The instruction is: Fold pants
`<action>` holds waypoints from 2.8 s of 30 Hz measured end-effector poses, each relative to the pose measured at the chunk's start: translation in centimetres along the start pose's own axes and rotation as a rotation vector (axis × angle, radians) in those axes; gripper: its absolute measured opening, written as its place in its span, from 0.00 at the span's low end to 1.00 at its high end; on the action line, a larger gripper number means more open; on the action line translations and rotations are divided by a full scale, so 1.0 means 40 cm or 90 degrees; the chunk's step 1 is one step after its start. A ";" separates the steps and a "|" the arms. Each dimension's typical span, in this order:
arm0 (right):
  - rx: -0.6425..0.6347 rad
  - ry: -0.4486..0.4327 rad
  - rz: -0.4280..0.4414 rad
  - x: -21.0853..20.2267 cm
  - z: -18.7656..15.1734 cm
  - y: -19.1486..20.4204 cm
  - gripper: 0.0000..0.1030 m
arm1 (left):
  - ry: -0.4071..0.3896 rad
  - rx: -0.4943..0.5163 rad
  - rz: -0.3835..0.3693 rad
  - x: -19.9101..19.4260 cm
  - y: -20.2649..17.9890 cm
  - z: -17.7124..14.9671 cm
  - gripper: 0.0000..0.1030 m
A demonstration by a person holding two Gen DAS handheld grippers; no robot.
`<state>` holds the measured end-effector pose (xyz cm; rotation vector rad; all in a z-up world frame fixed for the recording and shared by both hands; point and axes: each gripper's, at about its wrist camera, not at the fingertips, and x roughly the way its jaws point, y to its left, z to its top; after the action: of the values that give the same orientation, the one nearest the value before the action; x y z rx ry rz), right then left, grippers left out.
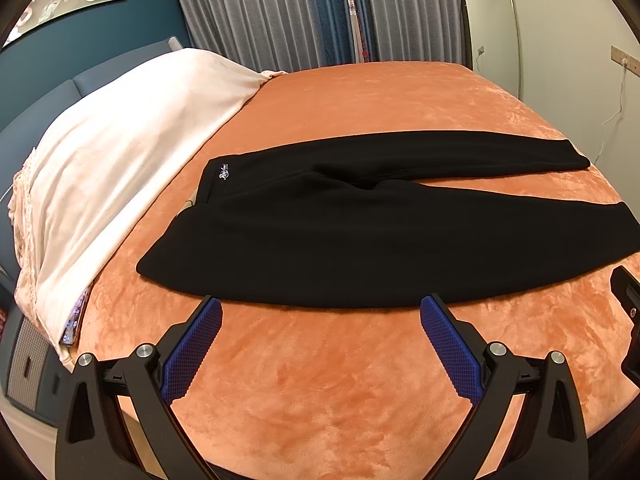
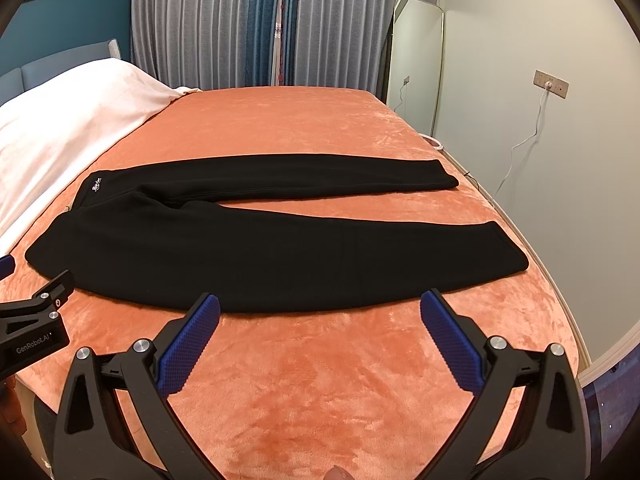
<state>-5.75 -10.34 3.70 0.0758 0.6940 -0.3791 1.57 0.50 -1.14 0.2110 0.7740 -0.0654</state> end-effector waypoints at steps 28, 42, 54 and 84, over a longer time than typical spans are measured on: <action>0.000 0.004 0.000 0.009 -0.004 0.003 0.96 | 0.008 0.001 0.003 0.012 -0.015 -0.004 0.95; 0.001 0.009 0.003 0.020 -0.013 0.007 0.96 | 0.014 0.002 -0.001 0.020 -0.021 -0.008 0.95; 0.001 0.040 0.019 0.078 -0.016 -0.008 0.96 | 0.099 0.049 0.012 0.086 -0.063 -0.010 0.95; -0.003 0.064 0.027 0.230 0.032 -0.031 0.96 | 0.125 -0.022 -0.108 0.232 -0.003 0.038 0.95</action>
<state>1.07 -14.64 -1.11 0.1059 0.7915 -0.3353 9.23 0.21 -6.58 0.1199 0.9871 -0.1940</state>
